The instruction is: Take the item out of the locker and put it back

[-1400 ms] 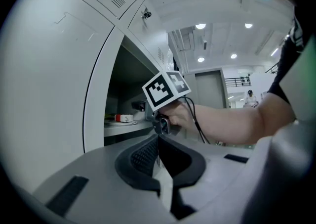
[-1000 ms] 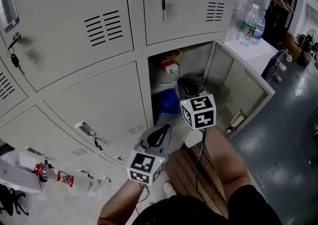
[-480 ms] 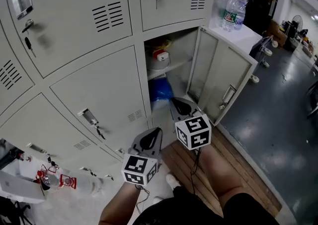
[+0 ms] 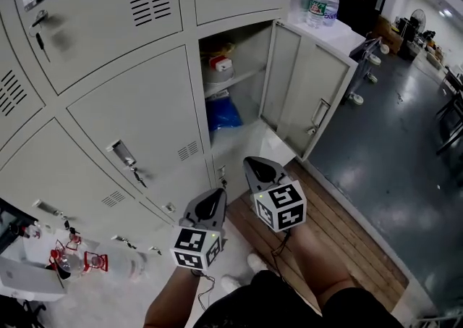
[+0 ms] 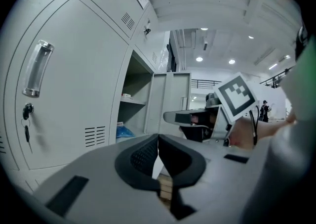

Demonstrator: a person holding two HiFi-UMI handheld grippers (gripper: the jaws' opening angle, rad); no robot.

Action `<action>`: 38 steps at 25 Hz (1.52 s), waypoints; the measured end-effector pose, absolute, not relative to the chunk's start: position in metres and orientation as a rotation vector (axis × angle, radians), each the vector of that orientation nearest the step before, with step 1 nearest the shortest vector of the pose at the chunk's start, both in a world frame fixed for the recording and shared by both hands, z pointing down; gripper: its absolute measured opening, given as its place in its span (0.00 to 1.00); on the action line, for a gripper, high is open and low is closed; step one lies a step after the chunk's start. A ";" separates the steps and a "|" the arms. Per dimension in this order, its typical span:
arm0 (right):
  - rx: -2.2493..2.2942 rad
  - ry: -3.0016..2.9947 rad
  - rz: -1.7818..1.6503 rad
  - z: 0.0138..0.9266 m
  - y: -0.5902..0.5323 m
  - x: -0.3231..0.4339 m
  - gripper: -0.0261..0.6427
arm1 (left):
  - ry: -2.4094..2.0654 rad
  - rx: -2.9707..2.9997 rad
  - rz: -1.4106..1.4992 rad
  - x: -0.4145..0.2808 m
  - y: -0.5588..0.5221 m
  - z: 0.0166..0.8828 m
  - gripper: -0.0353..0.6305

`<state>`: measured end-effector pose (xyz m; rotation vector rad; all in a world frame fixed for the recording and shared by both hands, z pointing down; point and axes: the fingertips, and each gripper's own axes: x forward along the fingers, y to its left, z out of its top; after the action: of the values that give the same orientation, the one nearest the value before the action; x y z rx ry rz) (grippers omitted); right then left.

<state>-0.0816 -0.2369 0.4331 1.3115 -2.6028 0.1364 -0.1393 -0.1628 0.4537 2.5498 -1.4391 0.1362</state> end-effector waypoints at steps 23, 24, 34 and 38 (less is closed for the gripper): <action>1.056 -2.740 0.075 0.423 -0.189 -0.015 0.04 | -1.691 2.419 0.139 -0.070 -0.134 0.442 0.06; 1.042 -2.748 0.073 0.423 -0.187 -0.012 0.04 | -1.701 2.414 0.144 -0.065 -0.132 0.442 0.06; 0.956 -2.799 0.071 0.420 -0.175 0.015 0.04 | -1.773 2.375 0.145 -0.032 -0.121 0.435 0.06; 0.938 -2.807 0.067 0.421 -0.174 0.023 0.04 | -1.787 2.367 0.137 -0.023 -0.121 0.436 0.06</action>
<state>0.0231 -0.1743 0.4213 0.9384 -2.8072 0.0675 -0.0228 -0.1206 0.4356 2.3672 -1.7869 0.1375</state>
